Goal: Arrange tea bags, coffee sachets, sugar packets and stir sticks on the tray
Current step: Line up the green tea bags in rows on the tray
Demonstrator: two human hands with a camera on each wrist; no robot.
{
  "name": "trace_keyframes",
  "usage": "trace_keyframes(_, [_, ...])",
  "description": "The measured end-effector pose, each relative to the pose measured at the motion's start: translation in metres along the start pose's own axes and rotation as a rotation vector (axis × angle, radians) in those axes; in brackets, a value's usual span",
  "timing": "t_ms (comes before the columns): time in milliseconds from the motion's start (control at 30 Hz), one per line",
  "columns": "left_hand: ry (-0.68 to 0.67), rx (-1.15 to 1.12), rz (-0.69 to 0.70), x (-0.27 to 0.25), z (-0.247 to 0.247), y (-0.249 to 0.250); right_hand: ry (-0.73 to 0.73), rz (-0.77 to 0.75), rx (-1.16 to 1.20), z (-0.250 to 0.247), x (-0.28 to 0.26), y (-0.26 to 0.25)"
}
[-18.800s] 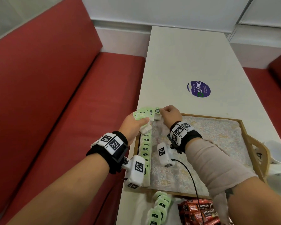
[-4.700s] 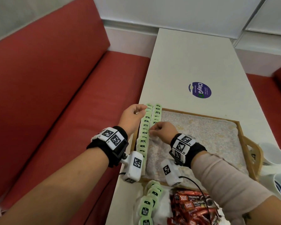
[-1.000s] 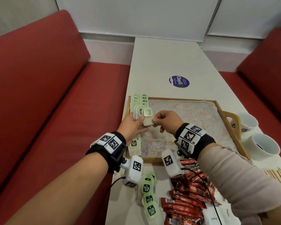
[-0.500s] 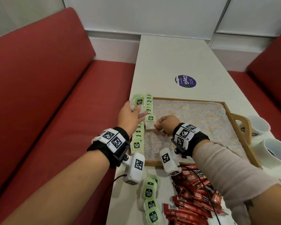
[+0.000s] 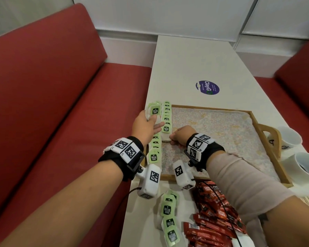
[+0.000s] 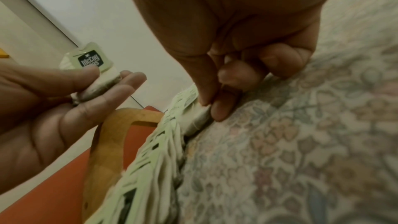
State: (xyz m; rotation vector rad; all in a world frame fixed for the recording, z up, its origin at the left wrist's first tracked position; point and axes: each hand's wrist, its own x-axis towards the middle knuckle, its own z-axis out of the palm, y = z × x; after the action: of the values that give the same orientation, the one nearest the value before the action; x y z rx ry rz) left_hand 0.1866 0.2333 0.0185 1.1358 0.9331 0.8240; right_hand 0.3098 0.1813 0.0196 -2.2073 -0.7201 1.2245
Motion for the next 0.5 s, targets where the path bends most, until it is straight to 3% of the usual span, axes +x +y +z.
trace_keyframes(233, [-0.016, 0.007, -0.011, -0.0004, -0.003, 0.0015, 0.02, 0.01, -0.096, 0.0, 0.0028, -0.0008])
trace_keyframes(400, [-0.018, -0.01, -0.018, 0.0001, -0.005, 0.0014, 0.107, -0.109, -0.337, 0.0023, 0.0021, -0.0051])
trace_keyframes(500, [0.0, -0.01, -0.033, 0.0, -0.0056, 0.0015, 0.168, -0.197, -0.205, 0.0042, 0.0025, -0.0074])
